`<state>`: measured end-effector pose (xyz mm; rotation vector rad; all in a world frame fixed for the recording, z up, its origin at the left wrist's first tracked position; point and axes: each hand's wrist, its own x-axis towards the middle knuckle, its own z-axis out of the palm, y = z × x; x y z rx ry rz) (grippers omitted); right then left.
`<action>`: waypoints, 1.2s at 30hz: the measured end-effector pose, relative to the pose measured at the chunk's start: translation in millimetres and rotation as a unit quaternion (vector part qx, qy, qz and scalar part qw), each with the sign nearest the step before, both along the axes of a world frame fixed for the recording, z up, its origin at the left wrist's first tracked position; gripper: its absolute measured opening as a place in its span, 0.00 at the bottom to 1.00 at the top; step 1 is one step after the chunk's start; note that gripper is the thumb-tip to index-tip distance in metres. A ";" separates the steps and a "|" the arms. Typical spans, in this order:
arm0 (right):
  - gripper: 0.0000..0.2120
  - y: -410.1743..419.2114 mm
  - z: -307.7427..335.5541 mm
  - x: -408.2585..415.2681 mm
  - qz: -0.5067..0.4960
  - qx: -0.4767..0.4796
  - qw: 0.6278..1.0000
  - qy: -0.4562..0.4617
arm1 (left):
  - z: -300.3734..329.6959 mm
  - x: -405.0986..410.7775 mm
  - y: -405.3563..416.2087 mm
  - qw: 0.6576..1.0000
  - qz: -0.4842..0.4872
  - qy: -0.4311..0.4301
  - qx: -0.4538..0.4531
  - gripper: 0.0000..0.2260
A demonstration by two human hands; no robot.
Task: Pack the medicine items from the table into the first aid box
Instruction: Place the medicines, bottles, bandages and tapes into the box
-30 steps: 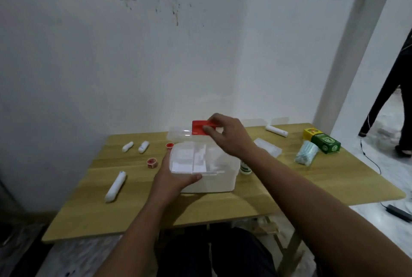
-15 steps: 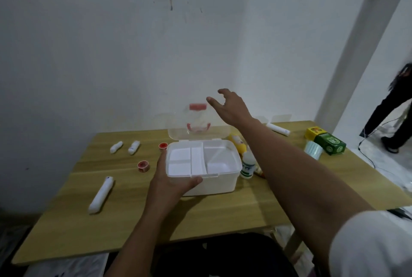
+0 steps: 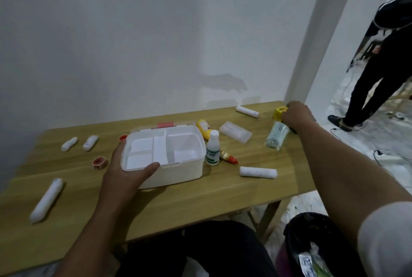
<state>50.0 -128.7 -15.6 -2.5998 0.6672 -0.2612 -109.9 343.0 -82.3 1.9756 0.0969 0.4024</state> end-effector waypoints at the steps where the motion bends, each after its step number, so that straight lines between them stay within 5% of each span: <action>1: 0.22 -12.9 -7.5 3.3 -0.007 -0.006 1.000 0.020 | -0.1 0.9 -0.5 1.000 0.002 0.001 0.002 0.47; 8: 0.32 -76.3 -56.4 36.9 0.010 -0.068 0.993 0.097 | -0.5 1.0 -3.3 1.000 0.014 0.002 0.014 0.51; 13: 0.21 -62.0 -44.3 12.7 0.004 -0.065 0.997 0.039 | -1.3 1.1 -3.5 1.000 0.012 0.006 0.008 0.51; 22: 0.24 -18.1 20.9 -23.5 0.009 -0.055 0.996 -0.065 | 1.1 -0.4 -1.0 1.000 0.016 0.027 0.002 0.51; 26: 0.34 28.5 62.4 -36.4 0.085 0.001 0.993 -0.082 | 7.2 -1.8 1.6 0.999 0.009 0.041 0.004 0.52; 32: 0.35 115.9 106.3 -48.6 0.258 0.070 0.963 -0.044 | 24.8 -2.1 8.9 0.996 -0.031 0.086 0.022 0.59; 36: 0.32 176.9 118.1 -62.0 0.376 -0.022 0.926 0.038 | 39.1 -2.5 13.4 0.989 -0.051 0.118 0.074 0.59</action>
